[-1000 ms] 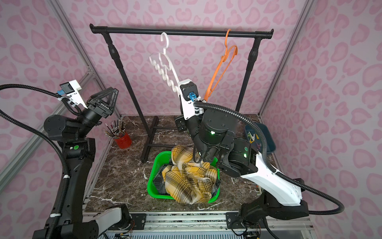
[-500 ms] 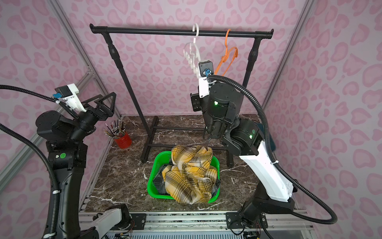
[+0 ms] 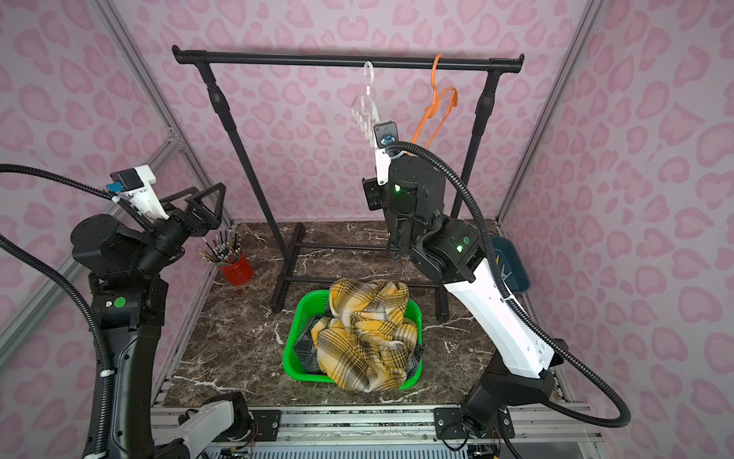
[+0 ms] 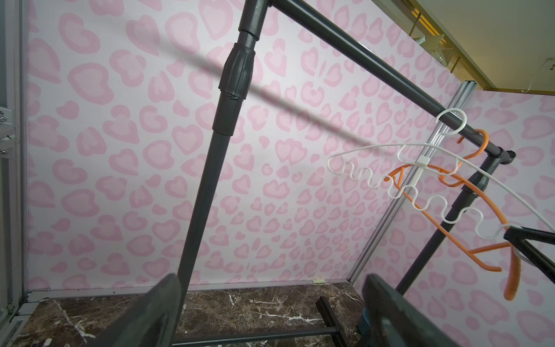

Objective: Remove the clothespins securing long-sleeve shirts to the hanger
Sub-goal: Place the hanger on the clothesline.

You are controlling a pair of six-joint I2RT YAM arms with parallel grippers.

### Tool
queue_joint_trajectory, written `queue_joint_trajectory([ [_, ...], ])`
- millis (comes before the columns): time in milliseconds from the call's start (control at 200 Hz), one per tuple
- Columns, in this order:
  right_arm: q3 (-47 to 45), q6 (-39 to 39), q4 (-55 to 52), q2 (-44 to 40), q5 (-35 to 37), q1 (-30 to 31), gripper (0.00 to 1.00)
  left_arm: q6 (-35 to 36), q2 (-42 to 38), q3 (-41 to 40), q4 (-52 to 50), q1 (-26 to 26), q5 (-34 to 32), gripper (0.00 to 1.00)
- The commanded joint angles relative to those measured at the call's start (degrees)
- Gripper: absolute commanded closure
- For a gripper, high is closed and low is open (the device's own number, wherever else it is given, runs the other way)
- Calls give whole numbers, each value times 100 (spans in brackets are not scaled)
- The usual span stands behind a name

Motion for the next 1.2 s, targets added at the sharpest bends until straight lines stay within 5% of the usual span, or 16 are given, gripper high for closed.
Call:
queue_joint_trajectory([
  [0,-184,-249,705,-17,117,-21,100,93,-18,-28,104,2,25,3],
  [240,-1058,-468,1572,-514,149,80,100,137,-29,-54,96,2,59,3],
  [1195,-112,-183,722,378,43,-554,100,31,-27,-151,253,-31,174,3],
])
